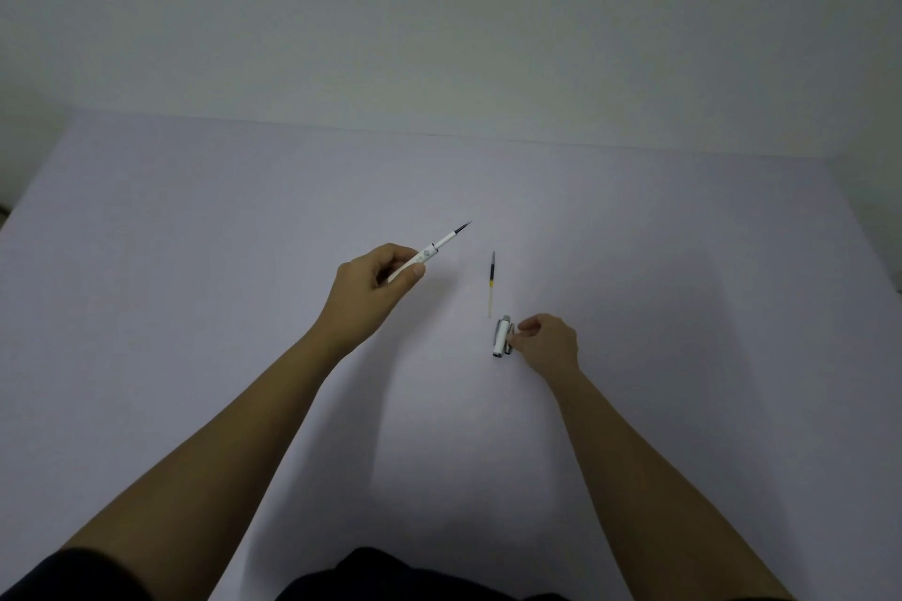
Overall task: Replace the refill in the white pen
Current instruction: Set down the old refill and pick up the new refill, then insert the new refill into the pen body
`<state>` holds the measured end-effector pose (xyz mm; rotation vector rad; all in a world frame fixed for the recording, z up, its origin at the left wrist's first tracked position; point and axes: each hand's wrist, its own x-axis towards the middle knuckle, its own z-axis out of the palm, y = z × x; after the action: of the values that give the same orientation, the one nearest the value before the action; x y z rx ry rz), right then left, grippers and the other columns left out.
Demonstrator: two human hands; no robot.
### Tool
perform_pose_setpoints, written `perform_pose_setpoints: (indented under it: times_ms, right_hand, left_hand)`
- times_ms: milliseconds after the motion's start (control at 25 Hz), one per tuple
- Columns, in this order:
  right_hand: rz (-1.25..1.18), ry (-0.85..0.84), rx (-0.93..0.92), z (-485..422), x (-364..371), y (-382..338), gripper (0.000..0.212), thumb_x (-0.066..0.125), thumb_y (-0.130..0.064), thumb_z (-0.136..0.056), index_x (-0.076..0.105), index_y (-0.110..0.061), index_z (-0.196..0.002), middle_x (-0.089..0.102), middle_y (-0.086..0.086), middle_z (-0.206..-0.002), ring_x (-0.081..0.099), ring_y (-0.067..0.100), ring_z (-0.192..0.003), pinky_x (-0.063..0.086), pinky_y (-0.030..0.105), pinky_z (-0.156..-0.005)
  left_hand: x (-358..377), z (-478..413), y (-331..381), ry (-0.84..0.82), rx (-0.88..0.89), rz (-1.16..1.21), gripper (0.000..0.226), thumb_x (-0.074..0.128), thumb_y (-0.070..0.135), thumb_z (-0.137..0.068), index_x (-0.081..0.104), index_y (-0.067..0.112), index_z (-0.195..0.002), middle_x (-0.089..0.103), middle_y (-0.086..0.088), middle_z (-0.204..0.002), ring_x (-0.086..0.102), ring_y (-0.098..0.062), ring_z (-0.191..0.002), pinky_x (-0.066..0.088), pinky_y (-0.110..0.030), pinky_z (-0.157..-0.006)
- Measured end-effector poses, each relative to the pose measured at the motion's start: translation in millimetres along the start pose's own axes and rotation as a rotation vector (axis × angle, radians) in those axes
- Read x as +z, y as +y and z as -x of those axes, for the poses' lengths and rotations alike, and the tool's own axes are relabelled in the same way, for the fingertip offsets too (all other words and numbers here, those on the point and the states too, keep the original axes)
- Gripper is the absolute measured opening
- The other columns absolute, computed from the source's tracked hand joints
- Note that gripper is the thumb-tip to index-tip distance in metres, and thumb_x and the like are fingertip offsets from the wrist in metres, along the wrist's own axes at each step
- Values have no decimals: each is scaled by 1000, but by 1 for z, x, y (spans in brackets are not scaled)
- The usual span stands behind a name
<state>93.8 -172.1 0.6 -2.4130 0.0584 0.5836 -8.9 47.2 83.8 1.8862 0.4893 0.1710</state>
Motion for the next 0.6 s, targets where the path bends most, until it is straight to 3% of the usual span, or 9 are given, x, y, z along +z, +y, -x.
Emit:
perform_pose_setpoints:
  times_ms: [160, 320, 400, 600]
  right_hand:
    - [16, 13, 30, -2, 0, 1, 24, 71, -16, -77, 67, -4, -97, 70, 14, -105, 63, 28, -101, 44, 25, -78]
    - [79, 34, 39, -1, -2, 5, 17, 66, -11, -77, 67, -1, -92, 72, 15, -95, 65, 27, -87, 44, 25, -67]
    - [98, 29, 32, -3, -4, 6, 15, 64, -12, -78, 69, -1, -88, 73, 15, -90, 66, 27, -84, 45, 25, -67]
    - [-261, 33, 11, -3, -17, -14, 18, 65, -13, -77, 72, -9, -93, 75, 9, -88, 65, 17, -79, 54, 30, -80]
  left_hand:
    - [2, 1, -3, 5, 0, -3, 5, 61, 32, -87, 66, 32, -89, 66, -6, -81, 49, -6, -63, 38, -10, -54]
    - [5, 0, -3, 4, 1, -3, 7, 61, 30, -87, 67, 28, -91, 65, -6, -81, 50, -9, -65, 40, -17, -59]
    - [6, 1, -4, -1, 7, -19, 8, 61, 30, -87, 67, 27, -92, 62, -1, -76, 47, -5, -61, 37, -11, -55]
    - [4, 2, -10, -32, 27, -110, 7, 61, 31, -88, 66, 28, -92, 56, 9, -67, 44, 0, -53, 35, -6, -49]
